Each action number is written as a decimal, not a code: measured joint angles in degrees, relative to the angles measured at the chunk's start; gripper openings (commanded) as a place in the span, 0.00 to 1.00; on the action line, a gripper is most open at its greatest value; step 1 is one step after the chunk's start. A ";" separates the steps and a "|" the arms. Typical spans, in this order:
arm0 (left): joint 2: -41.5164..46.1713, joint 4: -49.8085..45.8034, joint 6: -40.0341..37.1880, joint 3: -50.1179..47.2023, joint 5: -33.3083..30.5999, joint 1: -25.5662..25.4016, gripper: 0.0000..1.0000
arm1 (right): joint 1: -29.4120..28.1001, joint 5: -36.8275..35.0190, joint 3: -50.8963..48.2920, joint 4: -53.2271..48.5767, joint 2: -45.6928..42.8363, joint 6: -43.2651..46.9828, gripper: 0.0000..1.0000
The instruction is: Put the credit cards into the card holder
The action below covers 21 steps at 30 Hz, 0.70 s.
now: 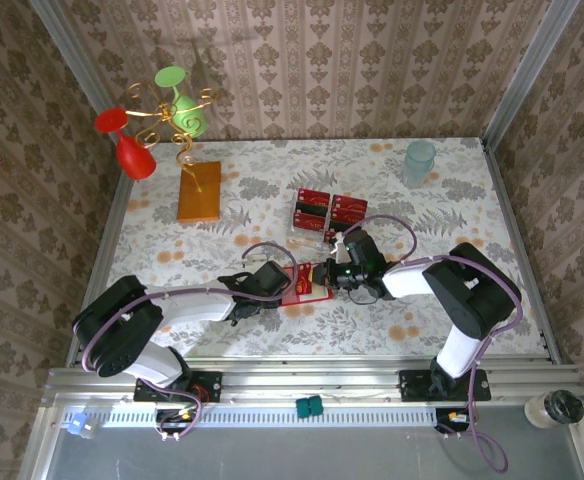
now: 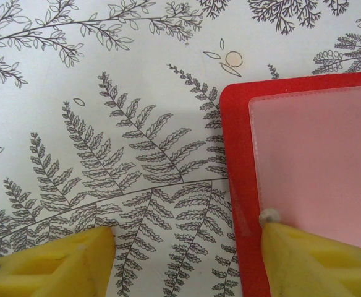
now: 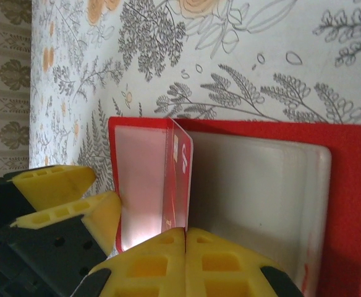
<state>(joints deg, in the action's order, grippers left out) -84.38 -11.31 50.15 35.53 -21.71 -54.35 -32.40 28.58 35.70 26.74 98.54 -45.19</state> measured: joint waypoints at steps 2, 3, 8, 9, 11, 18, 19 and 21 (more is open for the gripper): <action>0.00 0.00 0.00 0.00 0.00 0.00 0.65 | 0.00 0.31 -0.37 0.00 0.00 0.02 0.00; 0.00 0.00 0.00 0.00 0.00 0.00 0.65 | 0.00 0.42 -0.57 -0.02 0.00 0.02 0.00; 0.00 0.00 0.00 0.00 0.00 0.00 0.65 | 0.00 0.68 -0.98 -0.13 0.00 0.20 0.00; 0.00 0.00 0.00 0.00 0.00 0.00 0.65 | 0.00 0.72 -1.01 -0.13 0.00 0.22 0.00; 0.00 0.00 0.00 0.00 0.00 0.00 0.65 | 0.00 0.92 -1.01 -0.15 0.00 0.26 0.00; 0.00 0.00 0.00 0.00 0.00 0.00 0.65 | 0.00 1.95 -1.01 -0.83 0.00 0.68 0.00; 0.00 0.00 0.00 0.00 0.00 0.00 0.65 | 0.00 1.95 -0.98 -1.18 0.00 0.87 0.00; 0.00 0.00 0.00 0.00 0.00 0.00 0.65 | 0.00 1.97 -0.87 -1.55 0.07 1.22 0.00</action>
<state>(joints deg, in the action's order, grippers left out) -84.38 -11.31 50.15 35.53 -21.71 -54.35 -32.40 30.55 34.83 25.19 98.61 -43.97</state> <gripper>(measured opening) 0.652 0.063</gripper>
